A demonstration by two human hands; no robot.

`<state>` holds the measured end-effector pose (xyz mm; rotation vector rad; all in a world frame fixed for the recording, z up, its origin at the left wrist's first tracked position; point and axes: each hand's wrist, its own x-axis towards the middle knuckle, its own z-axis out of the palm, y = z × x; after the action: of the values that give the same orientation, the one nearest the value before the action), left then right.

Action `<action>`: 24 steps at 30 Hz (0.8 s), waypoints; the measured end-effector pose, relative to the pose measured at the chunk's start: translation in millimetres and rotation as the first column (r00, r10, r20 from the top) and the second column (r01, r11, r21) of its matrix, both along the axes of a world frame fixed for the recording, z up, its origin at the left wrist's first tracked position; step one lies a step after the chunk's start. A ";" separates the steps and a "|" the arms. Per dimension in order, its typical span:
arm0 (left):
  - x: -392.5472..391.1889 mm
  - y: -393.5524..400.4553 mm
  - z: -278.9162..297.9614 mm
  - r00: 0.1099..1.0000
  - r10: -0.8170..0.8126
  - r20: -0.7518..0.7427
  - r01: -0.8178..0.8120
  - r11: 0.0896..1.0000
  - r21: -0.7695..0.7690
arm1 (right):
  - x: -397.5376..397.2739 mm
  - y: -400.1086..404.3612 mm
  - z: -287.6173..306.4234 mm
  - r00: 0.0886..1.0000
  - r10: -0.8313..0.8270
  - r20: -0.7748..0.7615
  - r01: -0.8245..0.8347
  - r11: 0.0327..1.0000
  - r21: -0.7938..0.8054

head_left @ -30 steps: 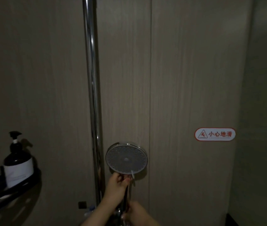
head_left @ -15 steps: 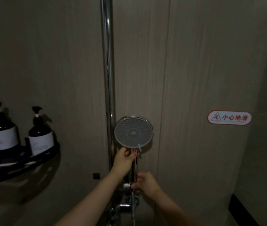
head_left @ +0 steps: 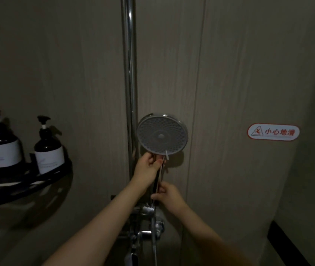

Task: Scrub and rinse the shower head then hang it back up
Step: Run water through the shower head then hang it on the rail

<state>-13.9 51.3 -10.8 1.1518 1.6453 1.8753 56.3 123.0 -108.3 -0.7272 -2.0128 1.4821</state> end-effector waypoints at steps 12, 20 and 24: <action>1.1 7.4 -7.2 0.964 0.167 -0.208 -0.195 0.973 -0.125 | -0.4 -6.0 22.1 0.975 0.045 0.219 -0.106 0.955 0.275; -0.7 2.3 -13.2 0.992 -0.020 -0.123 0.007 0.994 -0.107 | -2.4 -15.7 6.5 0.992 -0.022 0.123 0.004 0.990 0.143; -3.6 -0.7 -15.7 0.997 0.017 -0.077 -0.020 0.999 -0.044 | -7.2 -20.9 -4.1 0.995 -0.028 0.095 0.027 0.999 0.021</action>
<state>-17.5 50.6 -26.5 1.2082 1.7356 1.8166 49.1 102.0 -112.4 -0.8282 -2.0765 1.4343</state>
